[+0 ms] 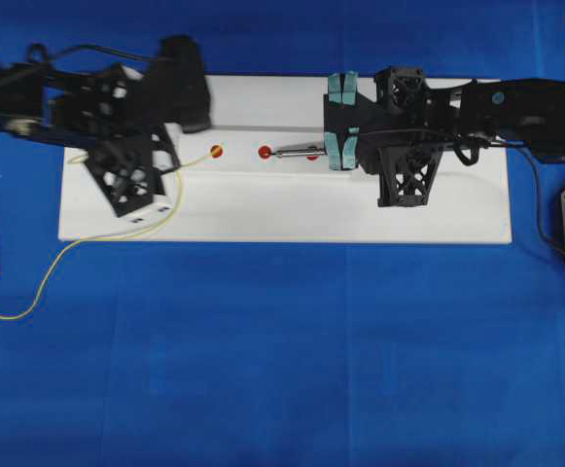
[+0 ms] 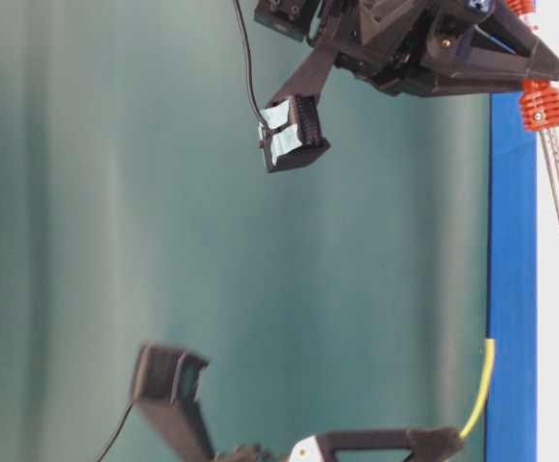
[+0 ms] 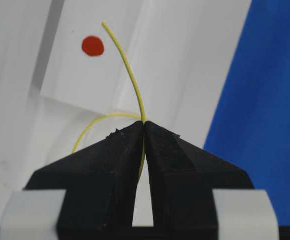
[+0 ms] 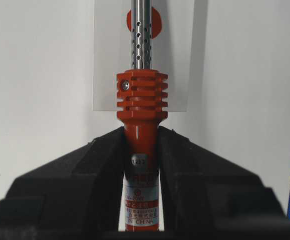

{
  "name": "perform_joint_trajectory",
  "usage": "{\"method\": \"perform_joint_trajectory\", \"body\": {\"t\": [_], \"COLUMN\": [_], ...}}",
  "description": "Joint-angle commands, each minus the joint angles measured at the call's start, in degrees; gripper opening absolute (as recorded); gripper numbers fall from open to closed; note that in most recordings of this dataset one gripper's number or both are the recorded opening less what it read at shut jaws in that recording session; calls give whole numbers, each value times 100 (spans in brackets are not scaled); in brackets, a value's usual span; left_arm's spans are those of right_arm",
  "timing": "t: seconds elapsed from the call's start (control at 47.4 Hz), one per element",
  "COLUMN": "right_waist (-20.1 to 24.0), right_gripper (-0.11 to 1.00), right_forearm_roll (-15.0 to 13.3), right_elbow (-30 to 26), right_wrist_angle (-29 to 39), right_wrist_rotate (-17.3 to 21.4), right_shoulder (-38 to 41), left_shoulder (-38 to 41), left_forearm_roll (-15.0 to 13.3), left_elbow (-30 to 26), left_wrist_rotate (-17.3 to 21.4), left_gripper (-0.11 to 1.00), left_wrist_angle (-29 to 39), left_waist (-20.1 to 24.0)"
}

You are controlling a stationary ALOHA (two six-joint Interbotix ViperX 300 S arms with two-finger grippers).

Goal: Touch the tip of the soldering iron to the tip of the solder at the mark.

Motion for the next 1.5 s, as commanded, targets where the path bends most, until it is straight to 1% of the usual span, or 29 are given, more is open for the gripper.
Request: {"method": "perform_joint_trajectory", "body": {"t": [0.0, 0.127, 0.253, 0.443, 0.633, 0.739, 0.928, 0.992, 1.097, 1.329, 1.477], "right_waist": [18, 9, -44, -202, -325, -343, -343, -343, -343, -343, -343], "right_gripper": [6, 6, 6, 6, 6, 6, 6, 6, 6, 6, 6], "right_forearm_roll": [-18, -26, -26, -26, -26, -26, -26, -26, -26, -26, -26], "right_elbow": [-132, -141, -62, 352, 888, 1011, 993, 993, 1002, 1046, 1099], "right_wrist_angle": [-44, -44, -18, -26, -79, -97, -97, -97, -97, -97, -97], "right_wrist_rotate": [-9, -9, -9, -9, 9, 35, 88, 97, 105, 114, 123], "right_shoulder": [-70, -149, -483, -1222, -1951, -2101, -2083, -2074, -2074, -2065, -2065], "left_shoulder": [-264, -290, -299, -325, -369, -369, -272, -158, 255, 1485, 2030], "left_forearm_roll": [9, 9, 9, 9, 9, 9, 9, 9, 9, 9, 9], "left_elbow": [88, 123, 132, 176, 211, 220, 141, 26, -369, -1406, -1837], "left_wrist_rotate": [-9, -9, 9, 0, -9, -9, -18, -18, -9, 44, 44], "left_gripper": [3, 3, 3, 3, 3, 3, 3, 3, 3, 3, 3], "left_wrist_angle": [-229, -281, -299, -299, -308, -316, -519, -615, -624, -510, -457], "left_waist": [-18, -18, -18, -18, -18, -18, -26, -62, -132, -158, -141]}}
